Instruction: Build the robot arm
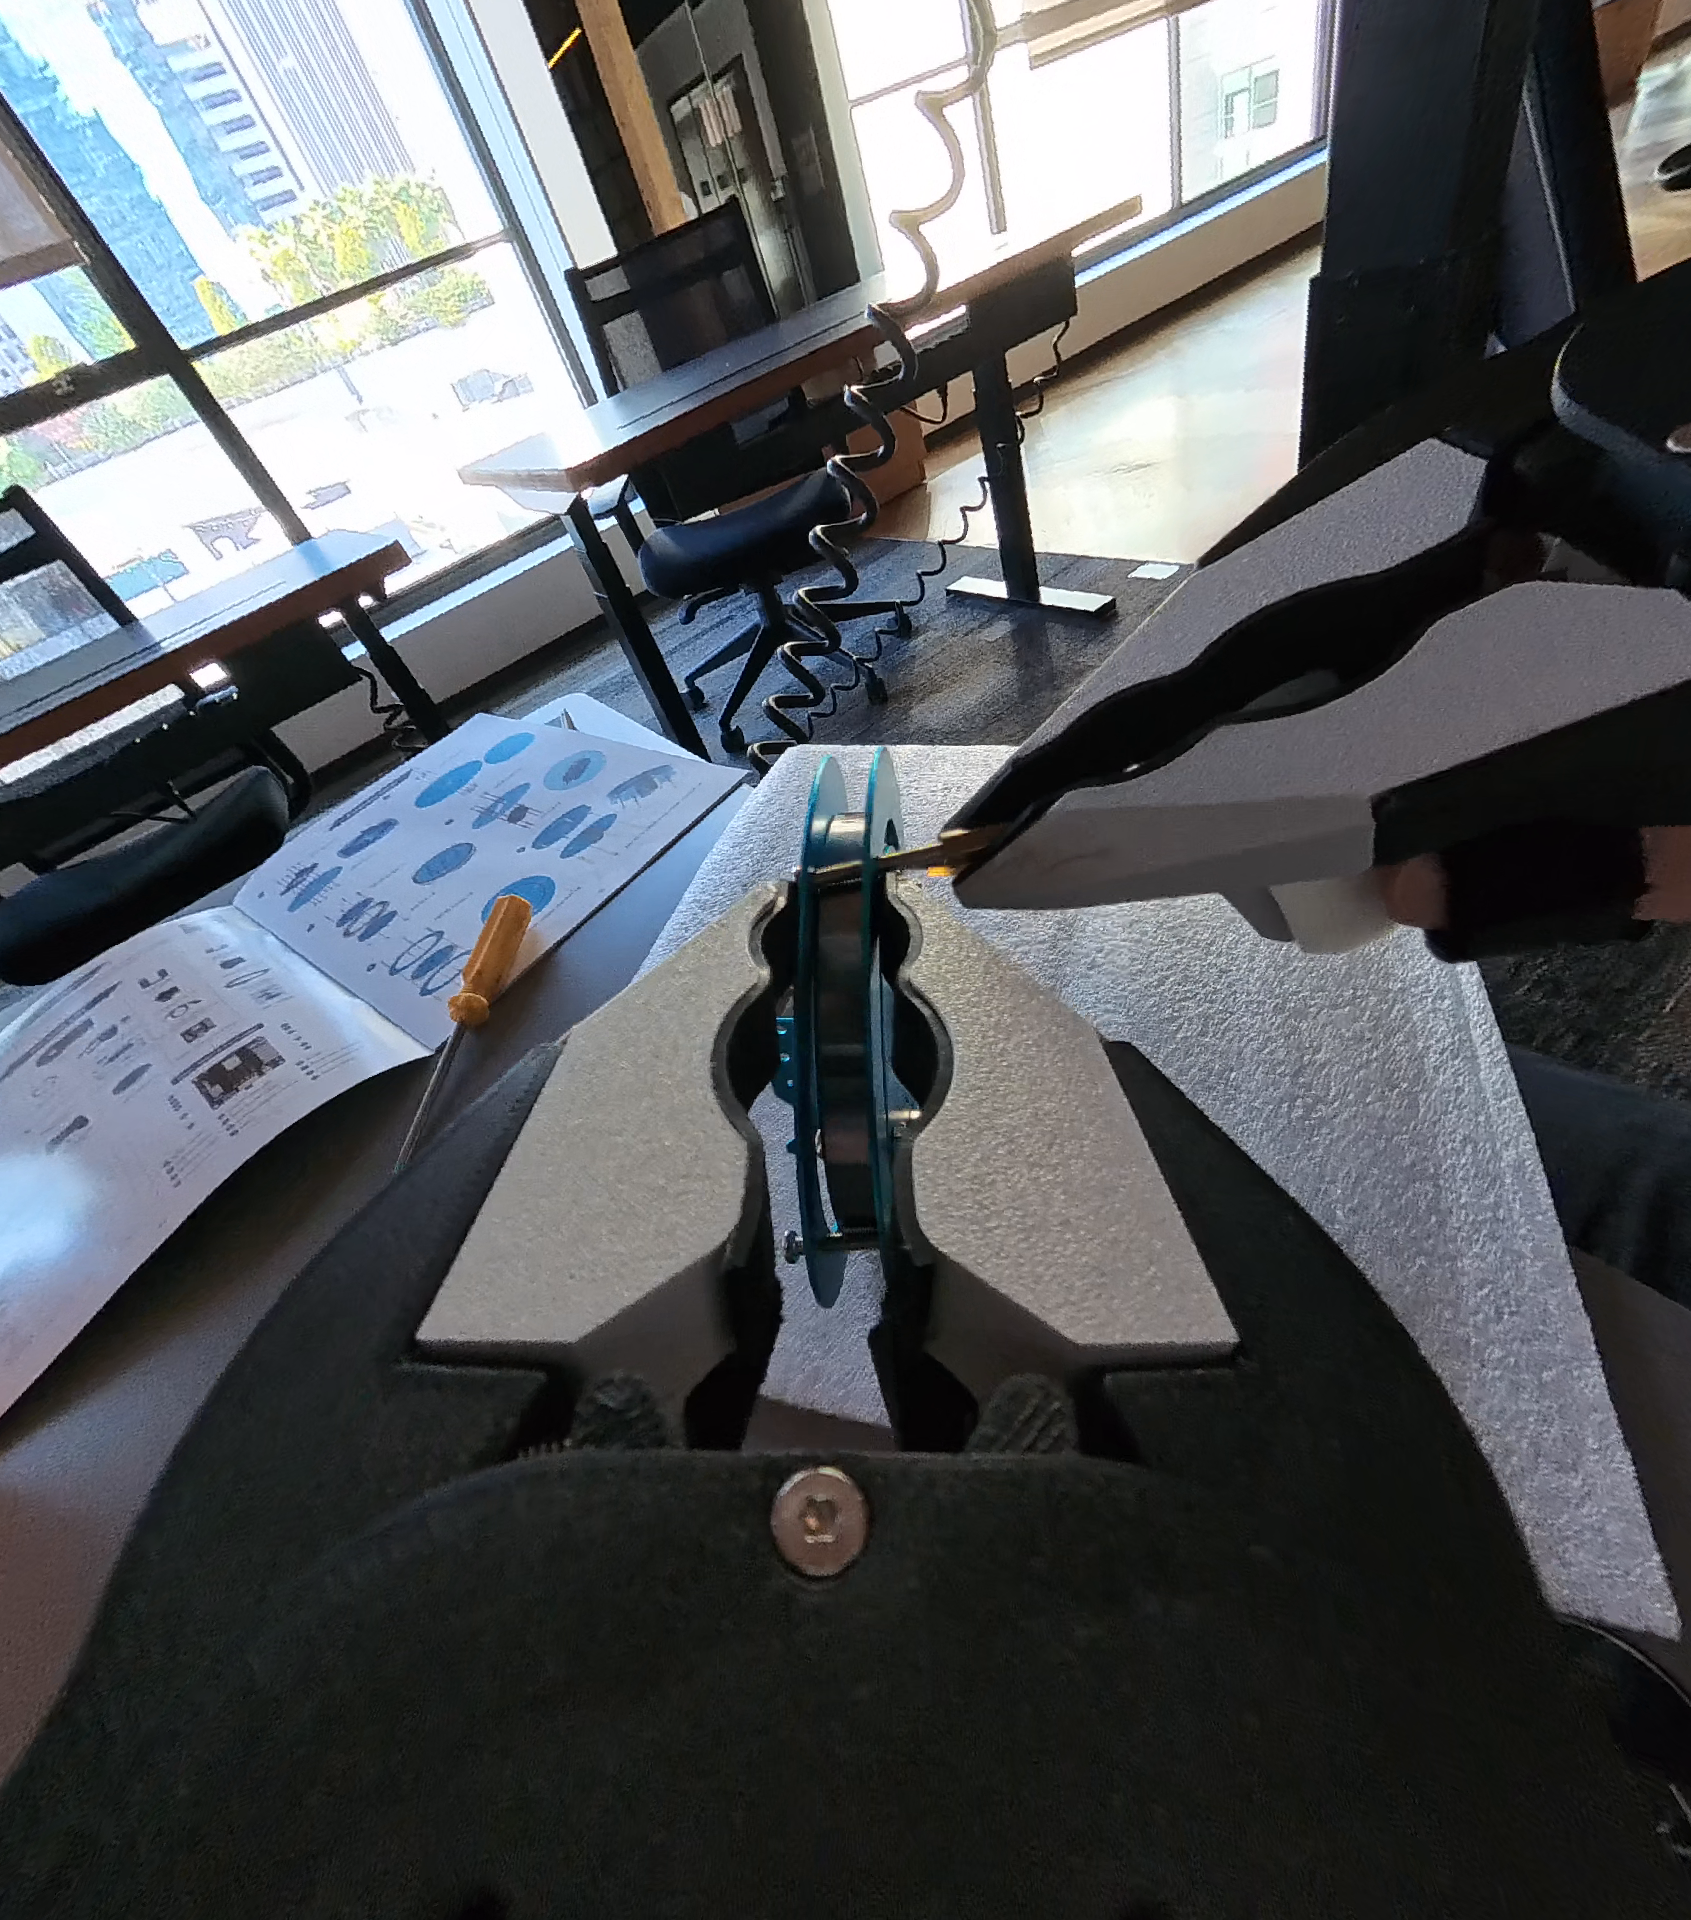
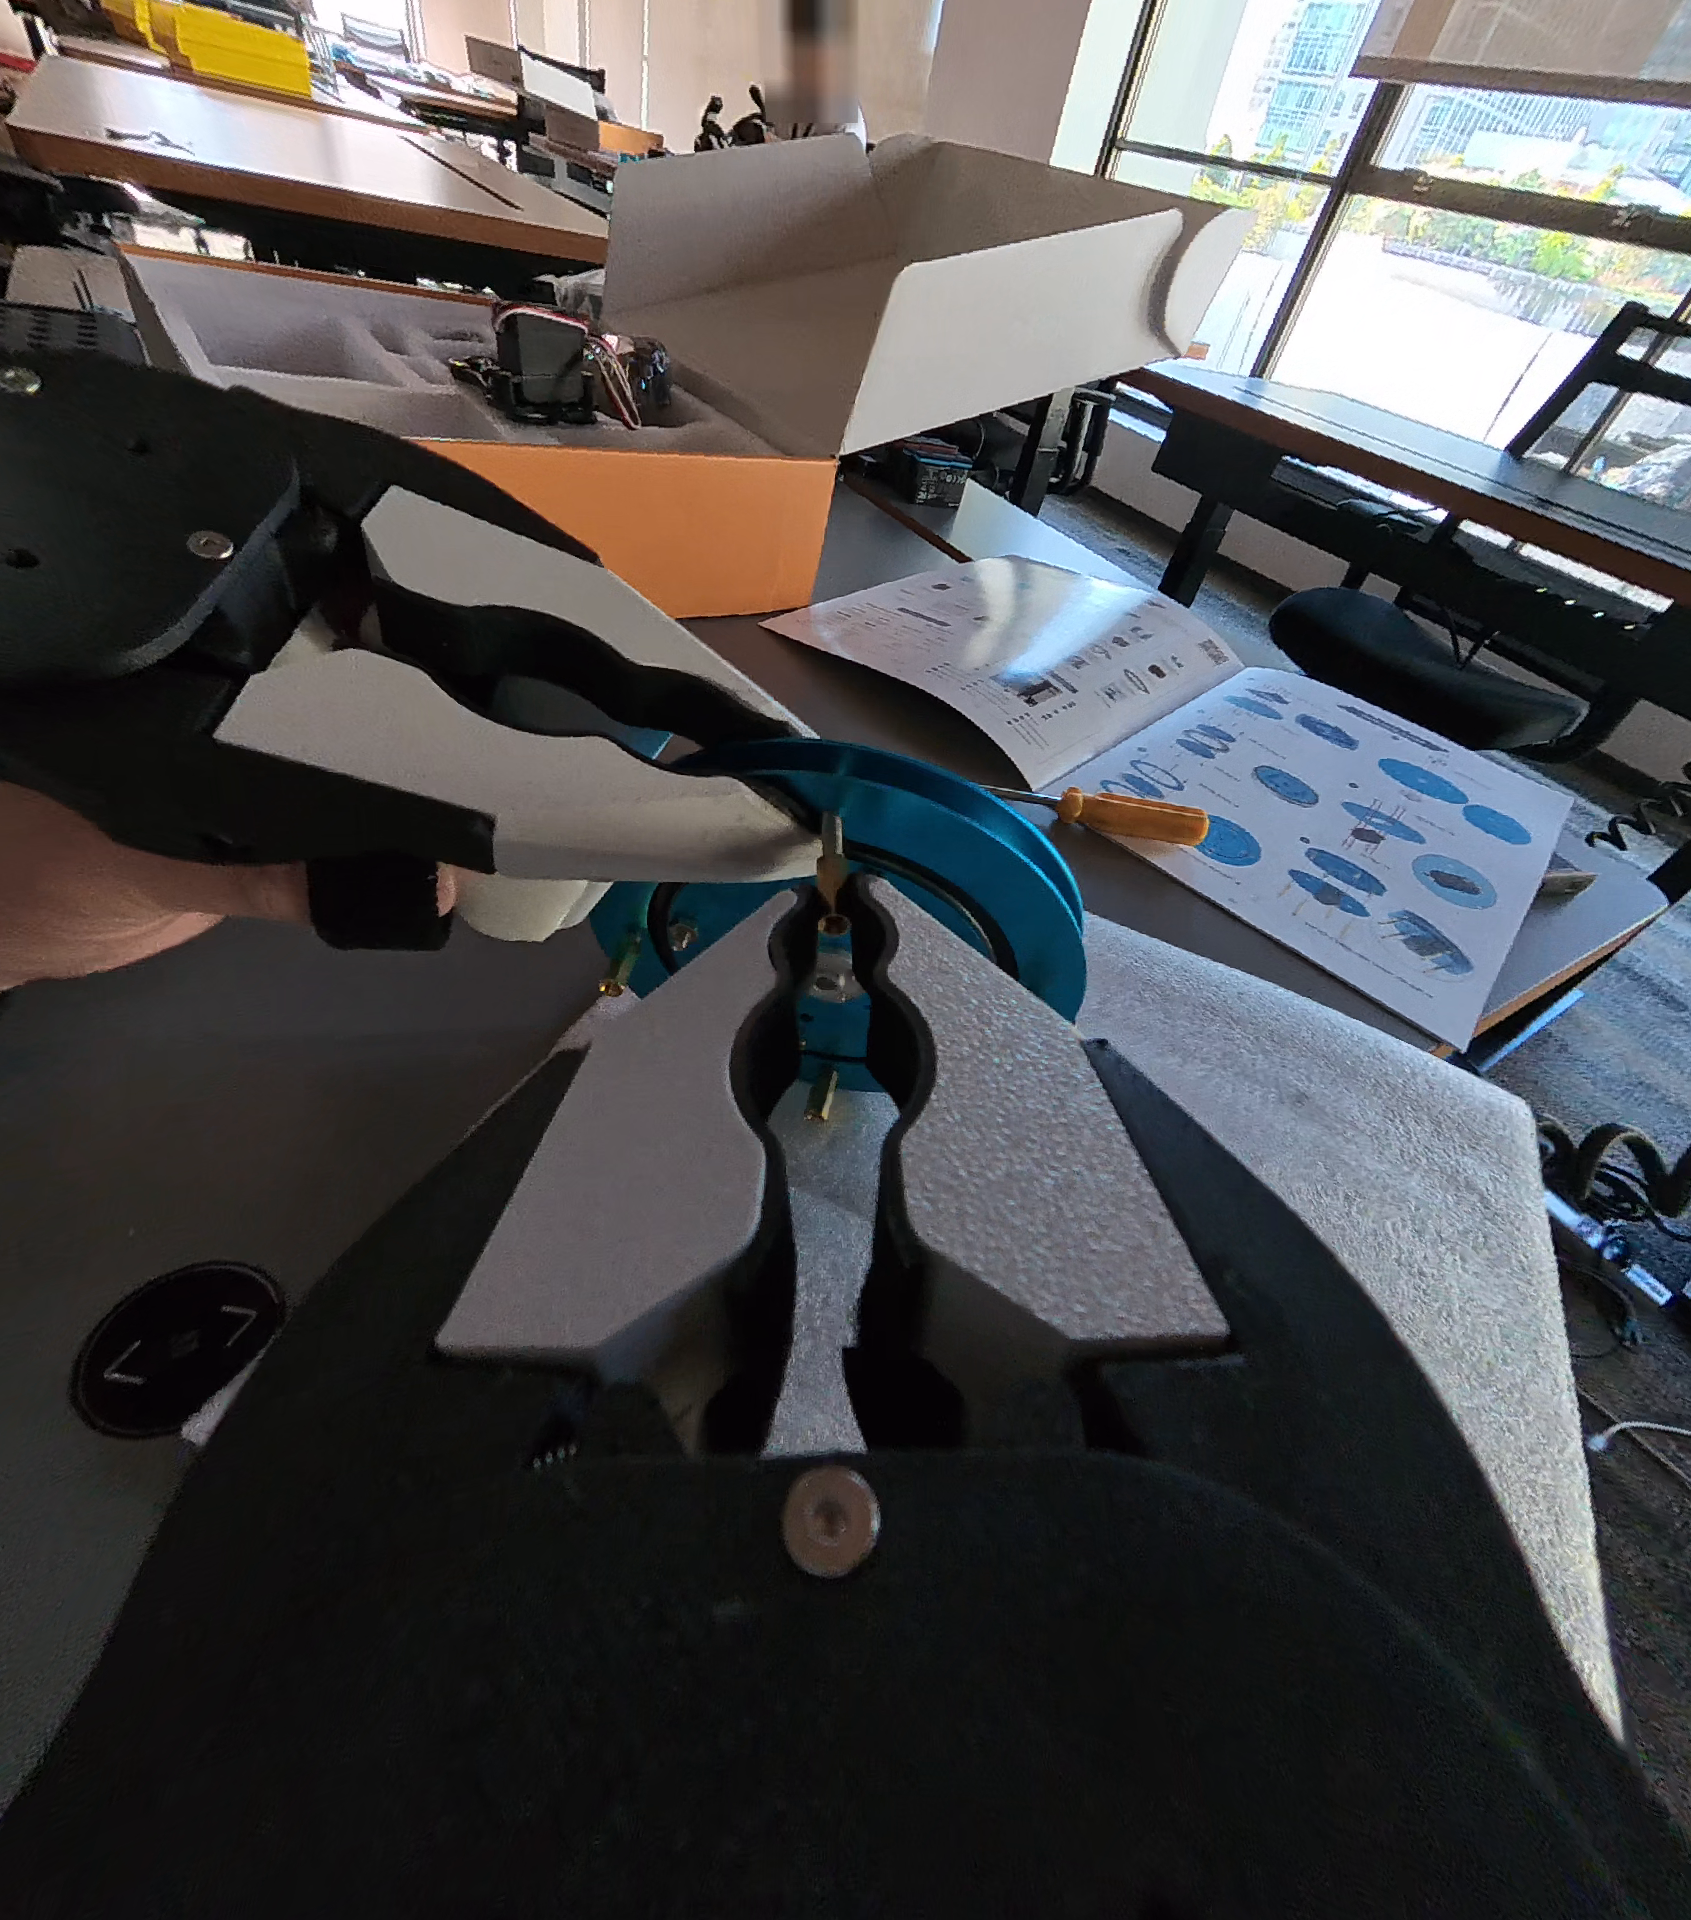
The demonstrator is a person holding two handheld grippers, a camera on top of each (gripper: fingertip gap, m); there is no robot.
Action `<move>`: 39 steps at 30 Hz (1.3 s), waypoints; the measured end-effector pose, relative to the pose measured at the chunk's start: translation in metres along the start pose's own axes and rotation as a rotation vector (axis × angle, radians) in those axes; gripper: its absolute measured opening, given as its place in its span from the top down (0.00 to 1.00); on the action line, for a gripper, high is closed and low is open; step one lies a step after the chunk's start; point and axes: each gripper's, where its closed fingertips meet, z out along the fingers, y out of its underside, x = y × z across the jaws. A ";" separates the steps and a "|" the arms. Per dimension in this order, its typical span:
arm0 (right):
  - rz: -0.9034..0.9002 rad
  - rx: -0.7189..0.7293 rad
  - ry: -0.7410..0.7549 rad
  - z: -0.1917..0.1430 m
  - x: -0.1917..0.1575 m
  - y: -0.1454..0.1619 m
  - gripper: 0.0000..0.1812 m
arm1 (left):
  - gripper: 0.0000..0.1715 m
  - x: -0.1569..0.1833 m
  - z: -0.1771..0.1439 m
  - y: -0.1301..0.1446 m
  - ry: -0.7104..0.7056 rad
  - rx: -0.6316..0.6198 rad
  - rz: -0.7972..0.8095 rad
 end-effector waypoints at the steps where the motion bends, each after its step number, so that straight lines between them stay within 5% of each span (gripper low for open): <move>1: -0.014 0.000 0.004 0.000 -0.001 0.000 0.98 | 0.92 0.000 -0.001 0.000 0.004 -0.005 0.002; 10: -0.047 -0.003 0.027 0.003 -0.003 -0.001 0.98 | 0.83 -0.011 -0.012 -0.015 0.164 0.020 -0.361; 23: 0.001 0.011 0.142 0.004 -0.003 -0.001 0.98 | 0.91 -0.005 0.002 -0.007 0.133 -0.048 -0.385; 39: -0.034 0.039 0.103 -0.002 -0.006 -0.002 0.94 | 0.91 -0.013 0.004 -0.005 0.151 -0.057 -0.424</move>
